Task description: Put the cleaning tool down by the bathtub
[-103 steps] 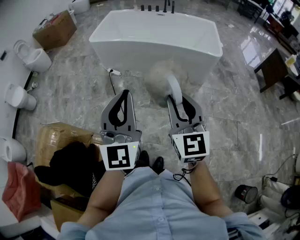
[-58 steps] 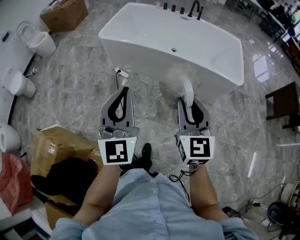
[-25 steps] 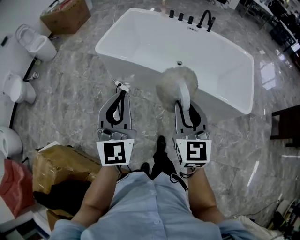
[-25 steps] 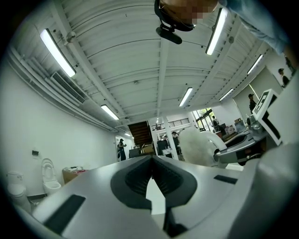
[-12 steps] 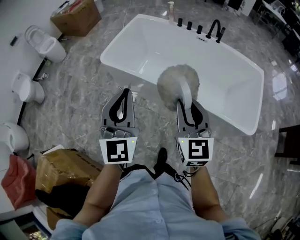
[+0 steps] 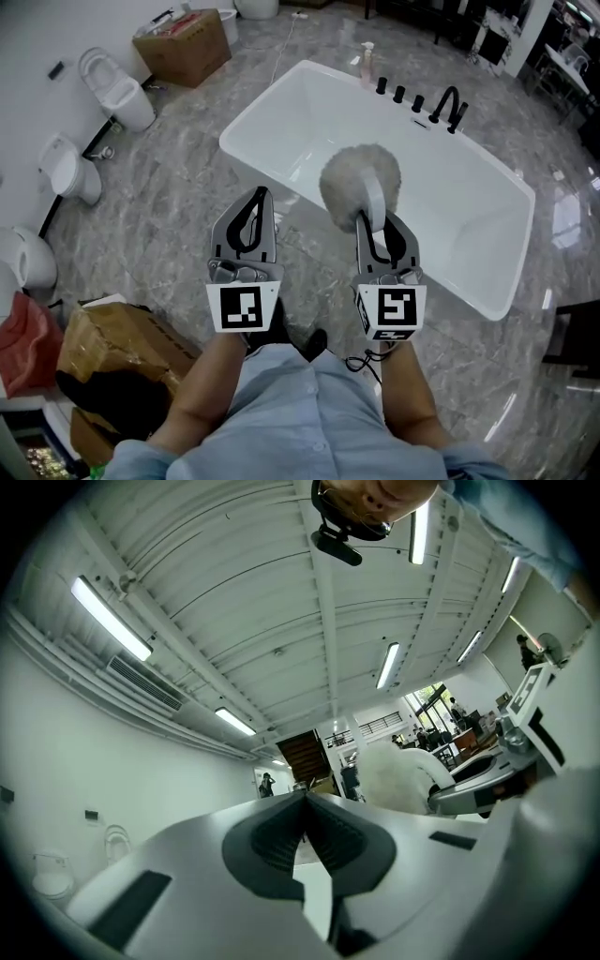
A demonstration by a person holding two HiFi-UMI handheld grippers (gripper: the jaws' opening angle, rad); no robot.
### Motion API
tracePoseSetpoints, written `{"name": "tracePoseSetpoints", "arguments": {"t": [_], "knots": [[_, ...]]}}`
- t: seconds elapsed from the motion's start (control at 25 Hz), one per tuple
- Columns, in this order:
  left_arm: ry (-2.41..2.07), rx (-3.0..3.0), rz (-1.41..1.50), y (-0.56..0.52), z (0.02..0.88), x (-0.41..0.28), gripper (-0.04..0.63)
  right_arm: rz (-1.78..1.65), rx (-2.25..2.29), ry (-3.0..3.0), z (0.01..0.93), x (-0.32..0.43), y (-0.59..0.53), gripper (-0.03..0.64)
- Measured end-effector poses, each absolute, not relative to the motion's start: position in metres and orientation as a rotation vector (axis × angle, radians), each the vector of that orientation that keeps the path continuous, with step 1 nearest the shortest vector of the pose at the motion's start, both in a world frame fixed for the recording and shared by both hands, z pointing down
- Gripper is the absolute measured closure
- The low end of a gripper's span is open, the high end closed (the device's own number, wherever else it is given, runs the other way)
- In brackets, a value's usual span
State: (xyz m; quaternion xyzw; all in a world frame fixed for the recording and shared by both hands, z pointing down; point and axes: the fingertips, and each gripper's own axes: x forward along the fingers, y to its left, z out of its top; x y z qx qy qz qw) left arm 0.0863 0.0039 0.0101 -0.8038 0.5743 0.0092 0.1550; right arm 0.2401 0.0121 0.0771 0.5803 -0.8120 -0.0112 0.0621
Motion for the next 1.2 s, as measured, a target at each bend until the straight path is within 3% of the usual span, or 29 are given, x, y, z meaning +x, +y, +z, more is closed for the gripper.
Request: {"name": "tracePoseSetpoints", "arguments": {"t": [0.56, 1.2], "knots": [[1.729, -2.316, -0.016, -0.036, 0.044, 0.044, 0.580, -0.008, 1.648, -2.450, 0.104, 0.200, -0.031, 0.511], [1.779, -2.450, -0.215, -0.123, 0.164, -0.050, 0.580, 0.213, 1.435, -2.359, 0.227, 0.109, -0.098, 0.511]]}}
